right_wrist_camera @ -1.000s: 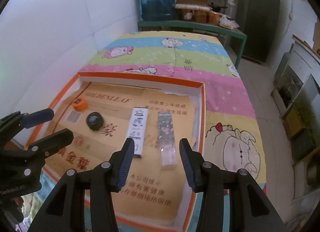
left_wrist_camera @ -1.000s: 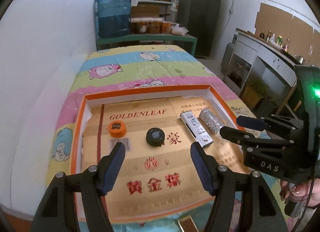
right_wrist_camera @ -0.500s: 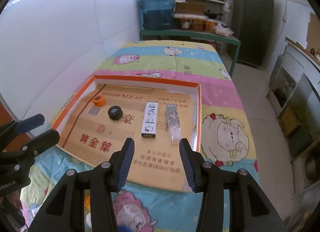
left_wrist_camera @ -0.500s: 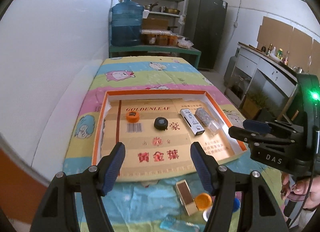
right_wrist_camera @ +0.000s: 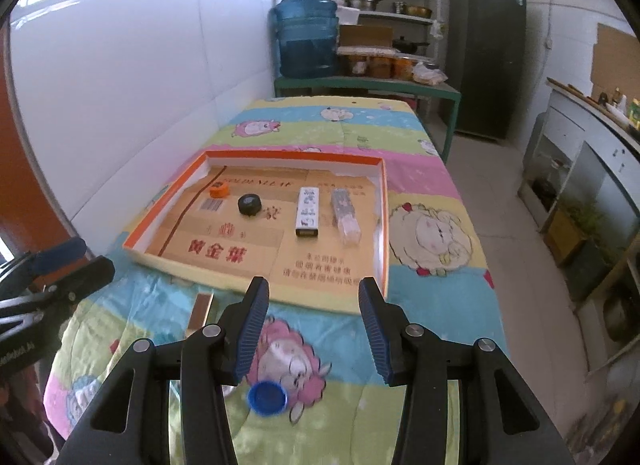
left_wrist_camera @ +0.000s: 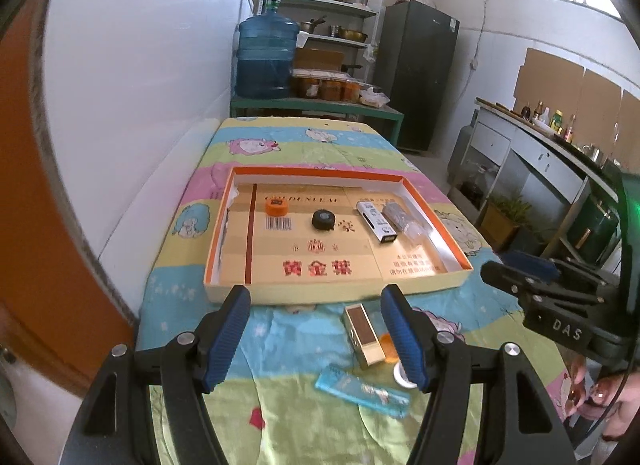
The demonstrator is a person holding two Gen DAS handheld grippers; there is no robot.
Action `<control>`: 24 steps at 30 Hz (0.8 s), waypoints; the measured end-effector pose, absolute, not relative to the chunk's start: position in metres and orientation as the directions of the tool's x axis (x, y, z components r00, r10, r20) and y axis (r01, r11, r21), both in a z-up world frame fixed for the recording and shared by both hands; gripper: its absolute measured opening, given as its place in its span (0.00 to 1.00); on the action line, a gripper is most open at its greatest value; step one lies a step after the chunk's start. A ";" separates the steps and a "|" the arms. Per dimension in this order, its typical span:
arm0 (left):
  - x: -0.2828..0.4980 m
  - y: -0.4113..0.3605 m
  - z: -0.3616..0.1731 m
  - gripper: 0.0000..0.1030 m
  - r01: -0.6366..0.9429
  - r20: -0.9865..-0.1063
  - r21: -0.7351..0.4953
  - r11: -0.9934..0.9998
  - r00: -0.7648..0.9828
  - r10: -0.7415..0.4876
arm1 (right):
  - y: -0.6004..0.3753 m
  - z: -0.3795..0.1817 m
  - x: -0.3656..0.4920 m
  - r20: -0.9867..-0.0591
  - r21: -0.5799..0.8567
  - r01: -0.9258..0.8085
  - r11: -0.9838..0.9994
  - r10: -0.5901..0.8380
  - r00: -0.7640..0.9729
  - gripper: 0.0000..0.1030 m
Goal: Organize rigid objects
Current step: 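Lift both open tools away from the tray, then grasp the red Coca-Cola cap on the quilt with the right gripper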
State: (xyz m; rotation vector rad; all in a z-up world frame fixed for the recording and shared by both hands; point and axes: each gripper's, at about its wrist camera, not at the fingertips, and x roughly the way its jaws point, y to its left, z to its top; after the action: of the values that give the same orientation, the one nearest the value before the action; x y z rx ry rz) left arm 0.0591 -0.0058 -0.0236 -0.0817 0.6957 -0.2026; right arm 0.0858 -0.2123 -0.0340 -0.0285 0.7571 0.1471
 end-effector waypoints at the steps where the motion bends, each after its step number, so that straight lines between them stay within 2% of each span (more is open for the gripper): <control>1: 0.056 -0.005 -0.025 0.65 0.156 -0.628 -0.146 0.977 0.749 -0.213 | -0.213 -0.036 0.077 -0.685 0.031 -0.137 0.990 0.121 0.718 0.47; 16: 0.019 -0.007 -0.051 0.65 0.152 -0.627 -0.180 0.972 0.744 -0.233 | -0.226 -0.101 -0.018 -0.715 0.079 -0.018 0.997 0.069 0.695 0.47; 24: 0.010 -0.009 -0.066 0.65 0.138 -0.636 -0.188 0.972 0.737 -0.228 | -0.233 -0.115 -0.030 -0.711 0.073 0.023 0.997 0.036 0.703 0.47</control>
State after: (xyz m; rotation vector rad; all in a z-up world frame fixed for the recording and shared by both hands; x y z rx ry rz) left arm 0.0103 -0.0087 -0.0656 -0.1319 0.7148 -0.2011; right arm -0.0304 -0.2331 -0.1150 0.0782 0.7920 0.0072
